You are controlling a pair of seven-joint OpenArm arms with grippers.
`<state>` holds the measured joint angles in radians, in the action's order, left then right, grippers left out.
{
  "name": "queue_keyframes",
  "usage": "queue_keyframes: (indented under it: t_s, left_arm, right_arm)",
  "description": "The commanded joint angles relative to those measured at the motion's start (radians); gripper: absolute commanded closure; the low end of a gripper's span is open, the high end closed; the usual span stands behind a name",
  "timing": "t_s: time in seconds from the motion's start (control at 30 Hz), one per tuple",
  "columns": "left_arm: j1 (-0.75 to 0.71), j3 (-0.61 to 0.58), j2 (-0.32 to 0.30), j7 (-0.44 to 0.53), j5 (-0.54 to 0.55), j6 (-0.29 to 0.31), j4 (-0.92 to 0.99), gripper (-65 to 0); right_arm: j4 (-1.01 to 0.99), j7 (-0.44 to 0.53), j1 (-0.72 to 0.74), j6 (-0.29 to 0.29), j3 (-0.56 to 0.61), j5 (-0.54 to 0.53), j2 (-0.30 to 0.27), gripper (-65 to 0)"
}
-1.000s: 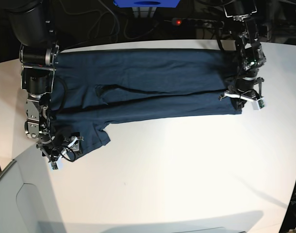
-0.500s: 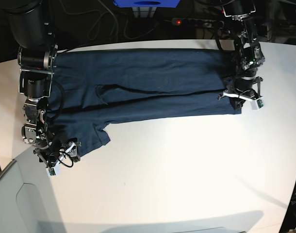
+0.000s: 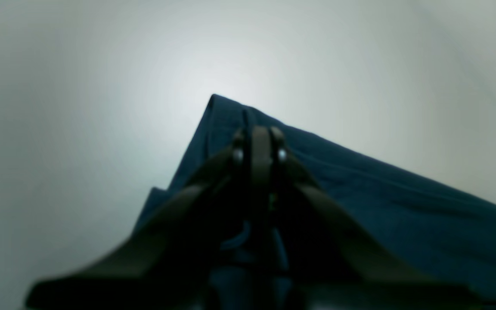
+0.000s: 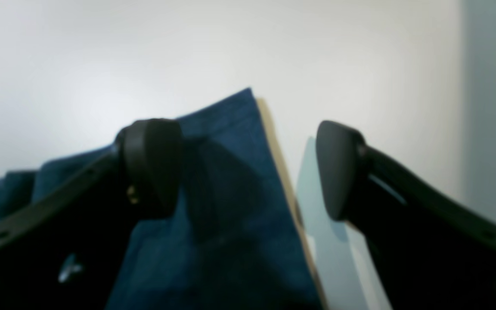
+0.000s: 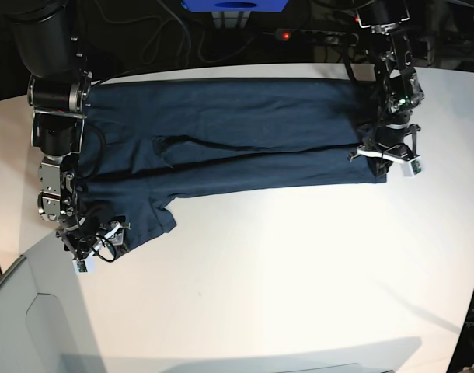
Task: Fold the T-shirt properly
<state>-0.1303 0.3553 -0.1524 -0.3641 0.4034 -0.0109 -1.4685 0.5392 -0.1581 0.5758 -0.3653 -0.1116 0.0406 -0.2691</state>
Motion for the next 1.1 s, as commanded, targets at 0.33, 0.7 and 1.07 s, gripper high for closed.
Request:
queue_keyframes:
  t_s: [0.33,0.7,1.07]
  left_arm:
    - [0.008,0.004,-0.016,0.021,0.002,0.006,-0.021,0.0]
    - [0.011,0.004,-0.019,0.021,0.002,0.006,-0.021,0.0]
    - [0.013,0.003,-0.02,0.021,0.004,0.007,-0.021,0.0]
  right_arm:
    - [0.003,-0.021,-0.006,-0.011,0.0,-0.003,-0.006,-16.2]
    - [0.135,-0.061,-0.046,-0.019,-0.003,-0.005,-0.011,0.0]
    - [0.735,-0.263,-0.242,-0.019,-0.006,-0.003,-0.028,-0.1]
